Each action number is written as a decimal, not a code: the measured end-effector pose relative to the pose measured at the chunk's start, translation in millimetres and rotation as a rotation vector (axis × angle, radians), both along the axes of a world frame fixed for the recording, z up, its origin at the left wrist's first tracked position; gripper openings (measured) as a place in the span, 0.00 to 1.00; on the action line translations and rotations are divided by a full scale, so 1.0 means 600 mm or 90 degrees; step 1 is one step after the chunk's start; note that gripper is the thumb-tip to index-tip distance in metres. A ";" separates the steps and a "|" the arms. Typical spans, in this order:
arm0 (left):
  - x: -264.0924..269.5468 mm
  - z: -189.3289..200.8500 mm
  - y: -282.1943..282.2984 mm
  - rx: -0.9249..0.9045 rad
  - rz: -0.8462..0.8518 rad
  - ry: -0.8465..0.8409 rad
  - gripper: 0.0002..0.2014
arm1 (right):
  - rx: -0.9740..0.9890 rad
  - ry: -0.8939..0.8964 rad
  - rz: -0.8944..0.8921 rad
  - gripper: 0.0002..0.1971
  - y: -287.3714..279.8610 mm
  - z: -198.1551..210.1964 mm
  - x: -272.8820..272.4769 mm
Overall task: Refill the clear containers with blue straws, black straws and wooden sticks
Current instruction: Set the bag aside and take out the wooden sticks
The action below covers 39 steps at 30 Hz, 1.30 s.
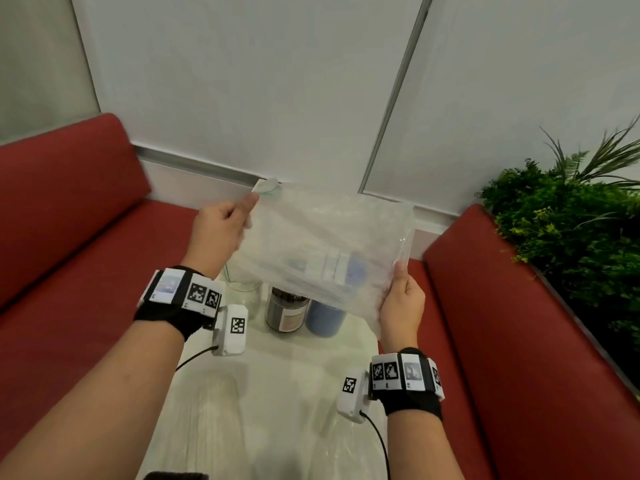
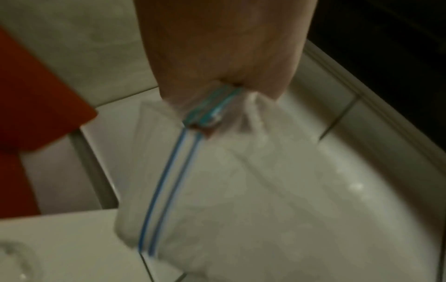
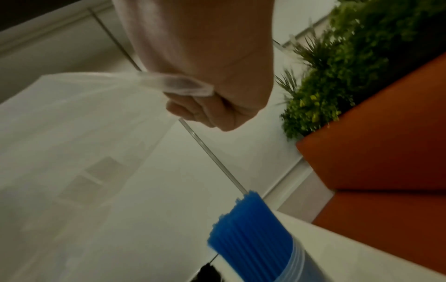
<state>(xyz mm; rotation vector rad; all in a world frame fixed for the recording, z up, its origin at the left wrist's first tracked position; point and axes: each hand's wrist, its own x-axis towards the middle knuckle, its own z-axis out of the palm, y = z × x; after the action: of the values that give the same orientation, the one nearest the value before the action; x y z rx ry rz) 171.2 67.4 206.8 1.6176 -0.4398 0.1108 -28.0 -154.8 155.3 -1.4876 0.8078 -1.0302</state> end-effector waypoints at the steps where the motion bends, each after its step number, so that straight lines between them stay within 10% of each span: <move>1: -0.002 0.003 -0.003 -0.039 -0.061 0.042 0.26 | 0.019 -0.023 -0.004 0.26 0.006 -0.003 0.003; 5: -0.002 0.010 -0.007 -0.033 -0.063 0.067 0.23 | 0.048 -0.059 0.035 0.25 0.013 -0.028 0.005; 8: -0.008 0.028 -0.010 0.015 0.064 -0.013 0.30 | 0.054 0.062 0.109 0.24 0.013 -0.066 -0.004; 11: -0.019 0.051 -0.010 0.114 -0.031 -0.184 0.21 | 0.093 0.222 0.181 0.14 0.000 -0.095 -0.019; 14: -0.041 0.079 -0.013 0.287 -0.300 -0.208 0.10 | 0.028 0.242 0.196 0.53 -0.030 -0.074 -0.027; 16: -0.052 0.092 -0.019 0.348 -0.415 -0.172 0.13 | -0.041 0.206 0.298 0.57 -0.031 -0.034 -0.018; 22: -0.084 0.120 -0.025 0.500 -0.527 -0.114 0.10 | -0.295 0.157 0.486 0.50 0.001 0.047 0.027; 28: -0.058 0.139 0.022 0.604 -0.418 -0.162 0.17 | -0.295 0.259 0.353 0.10 -0.034 0.063 0.014; 31: -0.025 0.134 0.061 0.477 -0.301 -0.160 0.24 | -0.073 0.014 0.376 0.12 -0.056 0.066 -0.017; 35: -0.016 0.094 0.062 0.155 -0.426 0.114 0.33 | 0.190 -0.270 0.484 0.20 -0.047 0.069 -0.023; 39: -0.033 0.067 0.026 -0.097 -0.459 0.150 0.16 | 0.122 -0.058 0.536 0.33 -0.031 0.041 -0.012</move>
<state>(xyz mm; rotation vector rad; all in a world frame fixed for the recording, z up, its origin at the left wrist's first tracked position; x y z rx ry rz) 151.3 83.1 247.1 1.2228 -0.7812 -0.5701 -35.1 -173.2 180.0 -1.3978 0.1516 -0.3648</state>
